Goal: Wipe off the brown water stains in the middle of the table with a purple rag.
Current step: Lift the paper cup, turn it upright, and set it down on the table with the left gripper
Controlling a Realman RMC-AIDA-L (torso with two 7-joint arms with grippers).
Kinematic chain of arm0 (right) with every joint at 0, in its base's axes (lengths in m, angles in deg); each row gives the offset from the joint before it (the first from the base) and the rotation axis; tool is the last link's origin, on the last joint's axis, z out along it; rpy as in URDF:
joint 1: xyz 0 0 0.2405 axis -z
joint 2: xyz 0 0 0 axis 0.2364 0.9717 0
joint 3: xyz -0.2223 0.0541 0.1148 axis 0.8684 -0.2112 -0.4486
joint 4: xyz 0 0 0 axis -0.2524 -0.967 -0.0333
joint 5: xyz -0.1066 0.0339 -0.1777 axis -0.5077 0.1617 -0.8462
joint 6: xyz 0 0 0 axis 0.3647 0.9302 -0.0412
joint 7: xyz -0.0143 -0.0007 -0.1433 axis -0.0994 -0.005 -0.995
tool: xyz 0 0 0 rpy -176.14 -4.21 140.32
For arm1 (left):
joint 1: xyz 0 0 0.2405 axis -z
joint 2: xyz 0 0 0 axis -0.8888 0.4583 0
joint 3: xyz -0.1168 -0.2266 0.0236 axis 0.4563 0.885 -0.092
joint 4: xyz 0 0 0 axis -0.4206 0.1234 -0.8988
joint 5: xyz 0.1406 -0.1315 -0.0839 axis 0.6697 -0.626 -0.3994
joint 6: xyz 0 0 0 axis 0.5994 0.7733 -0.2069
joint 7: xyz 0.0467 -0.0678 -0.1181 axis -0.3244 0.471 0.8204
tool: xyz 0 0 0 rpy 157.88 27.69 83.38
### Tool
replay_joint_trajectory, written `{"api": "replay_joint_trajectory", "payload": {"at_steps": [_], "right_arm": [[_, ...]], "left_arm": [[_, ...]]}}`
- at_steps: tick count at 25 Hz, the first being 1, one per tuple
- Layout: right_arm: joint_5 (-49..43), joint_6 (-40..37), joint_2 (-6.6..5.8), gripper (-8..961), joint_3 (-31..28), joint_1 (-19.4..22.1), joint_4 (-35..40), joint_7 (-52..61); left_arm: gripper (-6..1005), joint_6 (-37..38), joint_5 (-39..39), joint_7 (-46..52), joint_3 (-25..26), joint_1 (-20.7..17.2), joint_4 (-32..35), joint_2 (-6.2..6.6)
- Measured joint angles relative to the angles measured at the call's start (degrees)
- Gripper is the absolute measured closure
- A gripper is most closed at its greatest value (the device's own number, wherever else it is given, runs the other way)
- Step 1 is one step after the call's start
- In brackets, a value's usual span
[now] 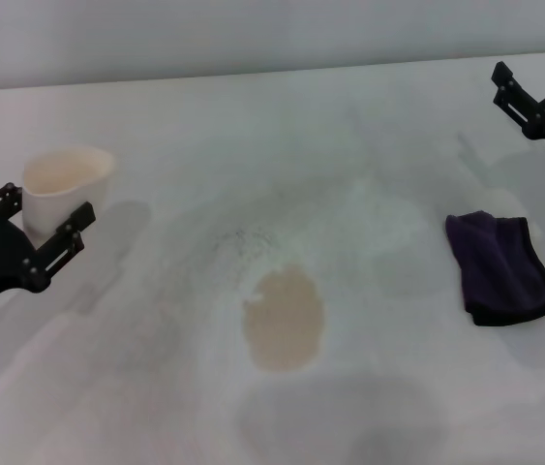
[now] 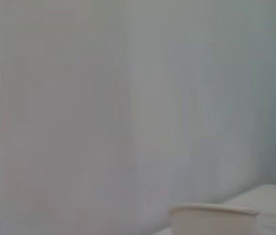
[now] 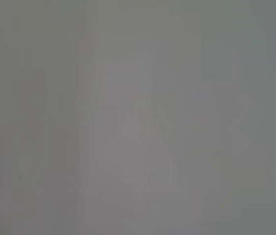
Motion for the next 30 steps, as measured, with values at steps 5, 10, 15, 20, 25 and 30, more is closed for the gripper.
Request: {"api": "replay_joint_trajectory", "payload": {"at_steps": [5, 10, 15, 20, 25, 30], "right_arm": [[-0.01, -0.32, -0.03, 80, 0.18, 0.03, 0.00, -0.09], [-0.09, -1.12, -0.13, 80, 0.36, 0.09, -0.28, -0.12], [-0.10, -2.31, -0.20, 80, 0.77, 0.23, -0.15, -0.15], [-0.10, -3.39, -0.29, 81, 0.78, 0.29, 0.09, -0.16], [-0.09, -3.50, -0.33, 81, 0.78, 0.31, 1.04, -0.15], [-0.09, -3.50, -0.33, 81, 0.78, 0.45, 1.48, 0.11]], "left_arm": [[452, -3.27, -5.18, -7.11, -0.45, 0.71, -6.09, -0.22], [451, -4.97, -6.13, -9.06, -0.42, 0.90, -8.47, -0.35], [449, -6.55, -6.83, -10.01, -0.53, 1.48, -10.45, -0.41], [448, -9.00, -6.83, -12.37, -0.51, 2.46, -12.50, -0.45], [447, -10.73, -6.84, -15.23, -0.48, 3.37, -15.32, -0.53], [445, -11.23, -6.77, -16.63, -0.47, 3.64, -16.68, -0.56]]}}
